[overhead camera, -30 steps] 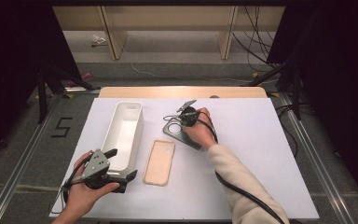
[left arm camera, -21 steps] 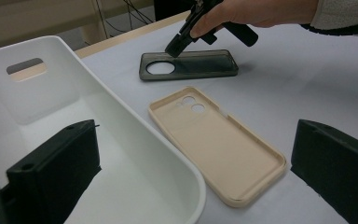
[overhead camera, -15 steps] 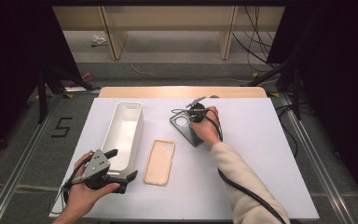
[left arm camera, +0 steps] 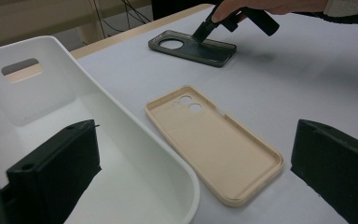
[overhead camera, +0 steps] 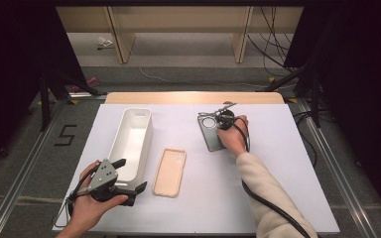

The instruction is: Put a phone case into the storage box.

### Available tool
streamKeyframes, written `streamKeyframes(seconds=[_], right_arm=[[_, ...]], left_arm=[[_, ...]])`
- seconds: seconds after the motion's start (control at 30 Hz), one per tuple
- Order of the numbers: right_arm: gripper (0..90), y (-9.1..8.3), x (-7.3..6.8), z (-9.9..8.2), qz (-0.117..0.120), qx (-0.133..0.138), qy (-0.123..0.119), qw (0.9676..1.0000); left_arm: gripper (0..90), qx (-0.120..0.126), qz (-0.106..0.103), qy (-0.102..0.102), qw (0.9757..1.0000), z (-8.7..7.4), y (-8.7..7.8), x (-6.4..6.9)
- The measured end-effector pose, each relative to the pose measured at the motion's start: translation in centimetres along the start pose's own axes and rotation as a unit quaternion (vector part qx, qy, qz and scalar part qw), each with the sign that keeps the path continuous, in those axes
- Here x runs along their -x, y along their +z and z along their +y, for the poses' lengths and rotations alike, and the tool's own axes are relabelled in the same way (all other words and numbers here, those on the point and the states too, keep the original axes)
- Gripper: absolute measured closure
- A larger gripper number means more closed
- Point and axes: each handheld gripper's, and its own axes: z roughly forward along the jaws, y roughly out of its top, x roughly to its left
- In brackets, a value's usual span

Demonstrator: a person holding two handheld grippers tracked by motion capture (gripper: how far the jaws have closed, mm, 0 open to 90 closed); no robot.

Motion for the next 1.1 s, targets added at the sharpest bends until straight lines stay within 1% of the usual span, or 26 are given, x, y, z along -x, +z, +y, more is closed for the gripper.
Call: streamKeyframes(seconds=[0.17, 0.37, 0.47, 0.6, 0.63, 0.67, 0.8, 0.9, 0.93, 0.97, 1.0, 1.07, 1.1], right_arm=[[90.0, -0.6, 1.2, -0.7, -0.011, -0.005, 0.028, 0.9995], [90.0, -1.0, 2.2, -1.5, -0.009, -0.009, 0.035, 0.9993], [90.0, -1.2, 2.3, -1.6, -0.011, -0.012, 0.038, 0.9991], [90.0, -1.4, 2.5, -1.8, -0.014, -0.012, 0.055, 0.9983], [90.0, -1.4, 2.5, -1.8, -0.014, -0.012, 0.055, 0.9983], [90.0, -1.5, 2.5, -1.9, -0.012, -0.011, 0.060, 0.9981], [90.0, -1.6, 2.6, -2.0, -0.010, -0.009, 0.064, 0.9979], [90.0, -2.0, 2.8, -2.1, 0.001, 0.003, 0.064, 0.9979], [90.0, -2.2, 2.8, -2.1, 0.006, 0.005, 0.061, 0.9981], [90.0, -2.3, 2.8, -2.1, 0.011, 0.007, 0.051, 0.9986], [87.3, -2.5, 2.8, -2.1, 0.018, 0.010, 0.037, 0.9991], [78.2, -2.9, 2.7, -1.9, 0.033, 0.017, 0.000, 0.9993], [72.6, -3.1, 2.7, -1.8, 0.043, 0.017, -0.024, 0.9987]], left_arm=[[0.6, 0.000, -0.001, 0.001, 1.0000, 0.0, 0.0, 0.0], [0.6, -0.001, -0.001, 0.001, 1.0000, 0.0, 0.1, 0.1], [0.6, 0.000, -0.001, 0.002, 1.0000, 0.0, 0.1, 0.1], [0.7, -0.001, 0.000, 0.001, 1.0000, 0.0, 0.0, 0.1], [0.7, -0.001, 0.000, 0.001, 1.0000, 0.0, 0.0, 0.1], [0.7, -0.001, -0.001, 0.001, 1.0000, 0.0, 0.0, 0.1], [0.7, 0.000, -0.001, 0.002, 1.0000, 0.0, 0.0, 0.1], [0.7, 0.000, -0.001, 0.002, 1.0000, 0.0, 0.0, 0.1], [0.7, 0.000, -0.001, 0.002, 1.0000, 0.0, 0.0, 0.1], [0.7, 0.000, -0.001, 0.002, 1.0000, 0.0, 0.0, 0.1], [0.7, 0.000, 0.000, 0.002, 1.0000, 0.0, 0.0, 0.1], [0.7, 0.001, -0.001, 0.001, 1.0000, 0.0, 0.0, 0.1], [0.8, 0.001, -0.001, 0.002, 1.0000, 0.0, 0.0, 0.1]])
